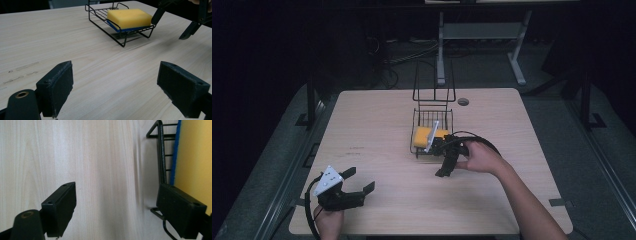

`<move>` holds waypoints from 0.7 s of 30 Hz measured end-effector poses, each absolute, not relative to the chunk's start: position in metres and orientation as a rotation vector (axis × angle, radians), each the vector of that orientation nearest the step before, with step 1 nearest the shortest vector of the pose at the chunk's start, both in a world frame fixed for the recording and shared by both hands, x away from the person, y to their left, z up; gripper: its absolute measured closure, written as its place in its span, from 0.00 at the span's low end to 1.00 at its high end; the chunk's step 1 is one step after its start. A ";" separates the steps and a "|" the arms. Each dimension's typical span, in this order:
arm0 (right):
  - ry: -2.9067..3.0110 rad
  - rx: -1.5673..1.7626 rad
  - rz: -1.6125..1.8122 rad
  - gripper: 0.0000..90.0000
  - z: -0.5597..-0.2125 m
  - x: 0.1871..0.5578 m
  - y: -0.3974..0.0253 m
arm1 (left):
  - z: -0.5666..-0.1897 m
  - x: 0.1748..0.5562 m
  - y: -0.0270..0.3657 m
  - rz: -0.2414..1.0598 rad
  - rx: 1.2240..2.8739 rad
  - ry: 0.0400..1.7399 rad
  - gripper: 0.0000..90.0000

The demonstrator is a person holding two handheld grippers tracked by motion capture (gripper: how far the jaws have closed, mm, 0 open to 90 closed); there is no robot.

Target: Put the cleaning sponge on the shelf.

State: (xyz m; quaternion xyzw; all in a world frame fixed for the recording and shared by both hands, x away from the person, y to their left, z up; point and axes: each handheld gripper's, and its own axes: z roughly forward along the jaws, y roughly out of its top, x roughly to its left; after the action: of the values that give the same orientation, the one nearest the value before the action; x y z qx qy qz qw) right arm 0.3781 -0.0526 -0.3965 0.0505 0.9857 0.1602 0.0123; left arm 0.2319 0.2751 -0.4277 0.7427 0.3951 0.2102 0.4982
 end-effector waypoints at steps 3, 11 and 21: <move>3.071 0.157 0.516 0.18 -0.397 0.376 -0.055 | -0.428 0.232 0.275 0.510 1.799 0.957 0.14; 3.070 0.174 0.509 0.18 -0.401 0.366 -0.062 | -0.428 0.232 0.276 0.512 1.801 0.959 0.14; 3.071 0.167 0.505 0.18 -0.406 0.357 -0.069 | -0.428 0.232 0.276 0.511 1.800 0.962 0.14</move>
State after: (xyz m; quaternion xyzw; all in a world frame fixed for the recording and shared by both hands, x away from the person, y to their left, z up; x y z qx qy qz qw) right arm 0.3571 -0.0687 -0.4059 0.0537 0.9852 0.1620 0.0125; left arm 0.2319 0.2761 -0.4281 0.7430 0.3972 0.2111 0.4957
